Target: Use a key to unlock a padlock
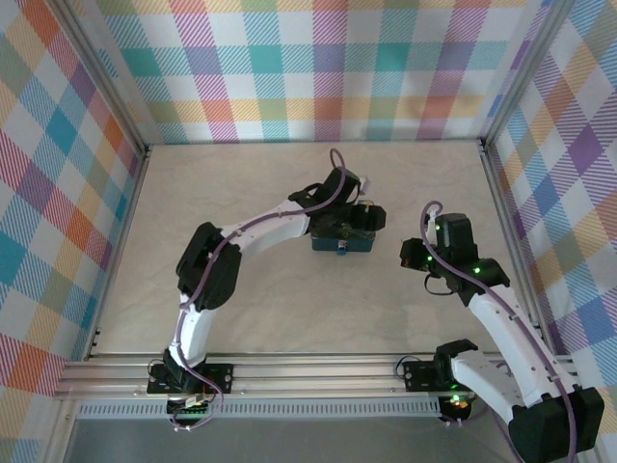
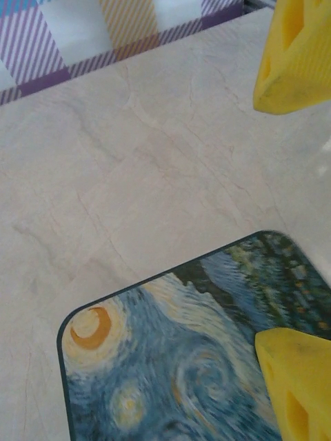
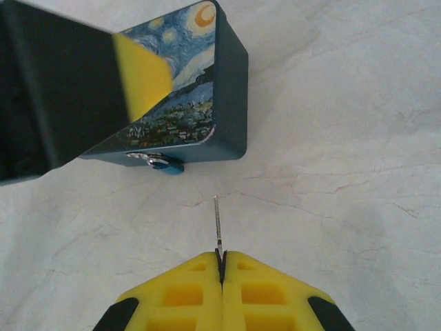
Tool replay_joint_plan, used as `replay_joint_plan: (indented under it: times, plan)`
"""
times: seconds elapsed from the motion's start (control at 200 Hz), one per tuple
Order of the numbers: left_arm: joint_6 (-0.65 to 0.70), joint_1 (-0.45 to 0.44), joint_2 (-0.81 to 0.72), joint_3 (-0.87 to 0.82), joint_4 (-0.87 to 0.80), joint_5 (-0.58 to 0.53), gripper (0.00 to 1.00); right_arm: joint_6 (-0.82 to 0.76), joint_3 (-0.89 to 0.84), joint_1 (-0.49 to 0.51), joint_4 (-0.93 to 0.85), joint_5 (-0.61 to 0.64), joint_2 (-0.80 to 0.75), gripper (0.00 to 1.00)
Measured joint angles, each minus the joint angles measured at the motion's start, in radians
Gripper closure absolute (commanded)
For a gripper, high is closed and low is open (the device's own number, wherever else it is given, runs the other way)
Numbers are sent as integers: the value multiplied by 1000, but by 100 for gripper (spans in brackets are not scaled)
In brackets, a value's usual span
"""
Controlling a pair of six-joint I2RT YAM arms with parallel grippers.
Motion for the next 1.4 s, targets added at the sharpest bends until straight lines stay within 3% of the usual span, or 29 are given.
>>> replay_joint_plan:
  times: [0.375, 0.7, 1.155, 1.405]
  plan:
    - [24, -2, 57, 47, -66, -35, 18, 0, -3, 0, -5, 0, 0, 100]
    - [0, 2, -87, -199, 70, -82, 18, -4, -12, 0, -4, -14, 13, 100]
    - [-2, 23, -282, -450, 101, -90, 19, 9, -95, 5, 224, -304, 129, 100]
    - [-2, 47, -367, -537, 80, -87, 19, 21, -97, 79, 314, -349, 245, 100]
